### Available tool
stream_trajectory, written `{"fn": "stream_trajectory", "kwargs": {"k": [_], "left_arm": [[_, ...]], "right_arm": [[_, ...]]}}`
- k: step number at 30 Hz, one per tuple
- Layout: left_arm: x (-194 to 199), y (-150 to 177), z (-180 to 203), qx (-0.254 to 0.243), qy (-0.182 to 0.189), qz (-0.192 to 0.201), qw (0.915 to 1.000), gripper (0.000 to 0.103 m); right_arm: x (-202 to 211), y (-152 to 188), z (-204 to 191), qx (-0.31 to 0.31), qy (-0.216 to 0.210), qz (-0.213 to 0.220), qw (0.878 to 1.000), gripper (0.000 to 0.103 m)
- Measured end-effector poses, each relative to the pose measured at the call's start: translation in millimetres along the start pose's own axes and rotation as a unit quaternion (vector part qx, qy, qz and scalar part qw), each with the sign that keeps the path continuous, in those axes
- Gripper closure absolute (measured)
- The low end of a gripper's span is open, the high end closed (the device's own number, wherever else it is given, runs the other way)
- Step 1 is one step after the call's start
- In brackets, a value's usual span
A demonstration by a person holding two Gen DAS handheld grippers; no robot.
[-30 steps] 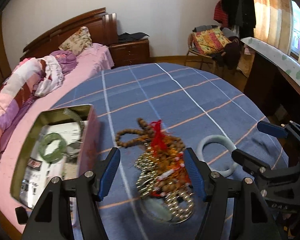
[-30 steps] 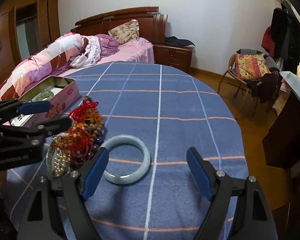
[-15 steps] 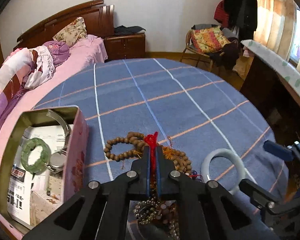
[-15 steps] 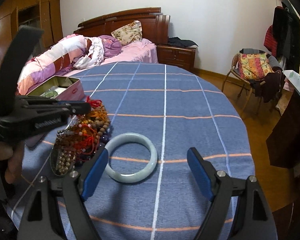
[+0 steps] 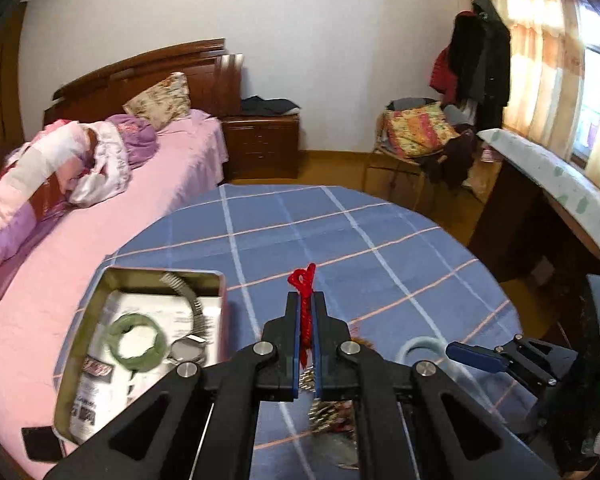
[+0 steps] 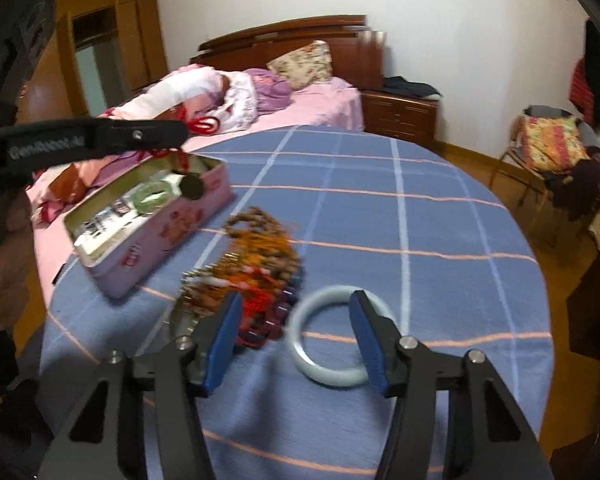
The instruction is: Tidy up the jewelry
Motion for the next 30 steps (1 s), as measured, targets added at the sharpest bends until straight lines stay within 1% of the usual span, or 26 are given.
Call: {"fn": "stream_trajectory", "kwargs": {"k": [2, 5, 7, 8, 10, 11, 14, 16, 17, 21, 24, 26, 28, 29, 30], "left_arm": [[-1.4, 5.0, -8.4, 0.01, -0.006, -0.005, 0.9999, 0.1], [-2.1, 10.1, -16.5, 0.016, -0.014, -0.007, 0.9998, 0.1], [-1.6, 13.5, -18.7, 0.019, -0.015, -0.01, 0.9997, 0.1], [-1.4, 14.8, -19.9, 0.02, -0.015, -0.01, 0.9997, 0.1], [0.8, 16.5, -22.5, 0.022, -0.015, -0.01, 0.9996, 0.1], [1.6, 17.0, -24.2, 0.024, -0.016, -0.009, 0.9996, 0.1], [7.4, 15.9, -29.0, 0.027, -0.021, -0.003, 0.9994, 0.1], [11.4, 13.4, -32.8, 0.032, -0.023, 0.001, 0.9992, 0.1], [14.0, 11.5, -35.3, 0.033, -0.026, 0.004, 0.9991, 0.1], [22.9, 4.3, -44.5, 0.039, -0.029, 0.014, 0.9987, 0.1], [27.6, 0.2, -48.1, 0.041, -0.03, 0.019, 0.9985, 0.1], [28.8, -1.7, -50.2, 0.041, -0.029, 0.021, 0.9985, 0.1], [28.8, -2.2, -51.1, 0.044, -0.029, 0.021, 0.9984, 0.1], [28.4, -1.6, -51.7, 0.044, -0.029, 0.021, 0.9984, 0.1], [28.0, -0.8, -52.2, 0.043, -0.03, 0.021, 0.9984, 0.1]], "right_arm": [[-4.2, -2.3, -7.2, 0.005, -0.011, 0.0, 1.0, 0.045], [-14.8, -2.6, -14.7, 0.006, -0.02, -0.013, 1.0, 0.045], [-24.4, -0.3, -17.6, 0.002, -0.03, -0.028, 0.999, 0.049], [-27.5, 1.6, -19.0, 0.001, -0.034, -0.035, 0.999, 0.054], [-32.9, 6.3, -24.3, -0.001, -0.053, -0.051, 0.997, 0.071], [-32.5, 6.5, -26.3, -0.001, -0.061, -0.052, 0.997, 0.094], [-23.3, 2.1, -26.4, 0.001, -0.062, -0.038, 0.997, 0.096], [-12.3, -5.5, -25.7, -0.002, -0.063, -0.018, 0.998, 0.096], [-10.1, -8.6, -25.8, -0.002, -0.061, -0.012, 0.998, 0.098], [10.3, -30.6, -22.1, -0.005, -0.055, 0.026, 0.998, 0.098], [21.2, -46.1, -21.8, -0.001, -0.053, 0.044, 0.998, 0.098], [22.6, -53.9, -22.4, 0.003, -0.053, 0.049, 0.997, 0.098], [19.0, -54.2, -23.7, 0.008, -0.055, 0.039, 0.998, 0.098], [15.8, -51.7, -24.4, 0.016, -0.05, 0.032, 0.998, 0.097], [11.6, -48.0, -24.1, 0.023, -0.04, 0.026, 0.999, 0.082]]}}
Point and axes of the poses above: each gripper's, at about its wrist camera, not at the fingertips, and x roughly against the way its jaws point, z to its right, y to its underside, the point moved 7 cm from there along -x, roughly the way its jaws point, and after that the axes turned 10 degrees about z, right-handed, at the moved point
